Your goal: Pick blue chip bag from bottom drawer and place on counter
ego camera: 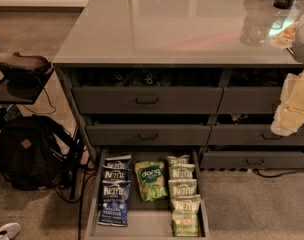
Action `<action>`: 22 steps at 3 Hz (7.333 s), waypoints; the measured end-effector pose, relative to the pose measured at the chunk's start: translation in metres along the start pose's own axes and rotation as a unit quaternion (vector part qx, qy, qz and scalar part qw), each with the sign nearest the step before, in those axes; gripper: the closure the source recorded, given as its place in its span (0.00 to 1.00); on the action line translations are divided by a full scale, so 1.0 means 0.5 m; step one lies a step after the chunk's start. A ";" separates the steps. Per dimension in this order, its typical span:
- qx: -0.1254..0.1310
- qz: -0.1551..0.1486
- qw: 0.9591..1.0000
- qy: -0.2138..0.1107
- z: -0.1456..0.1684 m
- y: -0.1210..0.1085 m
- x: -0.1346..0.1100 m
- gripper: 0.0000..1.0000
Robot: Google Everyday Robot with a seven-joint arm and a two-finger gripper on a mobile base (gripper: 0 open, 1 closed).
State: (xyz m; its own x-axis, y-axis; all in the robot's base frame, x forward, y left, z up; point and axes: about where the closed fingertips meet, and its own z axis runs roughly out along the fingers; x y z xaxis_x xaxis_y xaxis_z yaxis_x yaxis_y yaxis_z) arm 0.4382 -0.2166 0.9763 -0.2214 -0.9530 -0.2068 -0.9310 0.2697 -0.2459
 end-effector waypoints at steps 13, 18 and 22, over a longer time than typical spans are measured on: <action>-0.253 -0.015 0.923 -0.290 1.128 0.407 -0.351 0.00; -0.234 0.089 0.916 -0.314 1.382 0.298 -0.359 0.00; -0.253 0.142 0.905 -0.310 1.540 0.274 -0.353 0.00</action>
Offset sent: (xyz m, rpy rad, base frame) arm -0.0278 0.0246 -0.0626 0.0260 0.0791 0.0828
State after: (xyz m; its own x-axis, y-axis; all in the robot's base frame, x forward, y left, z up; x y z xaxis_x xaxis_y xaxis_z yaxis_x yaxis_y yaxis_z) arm 0.5731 0.0949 0.2501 -0.4140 -0.5514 -0.7243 -0.9103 0.2443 0.3343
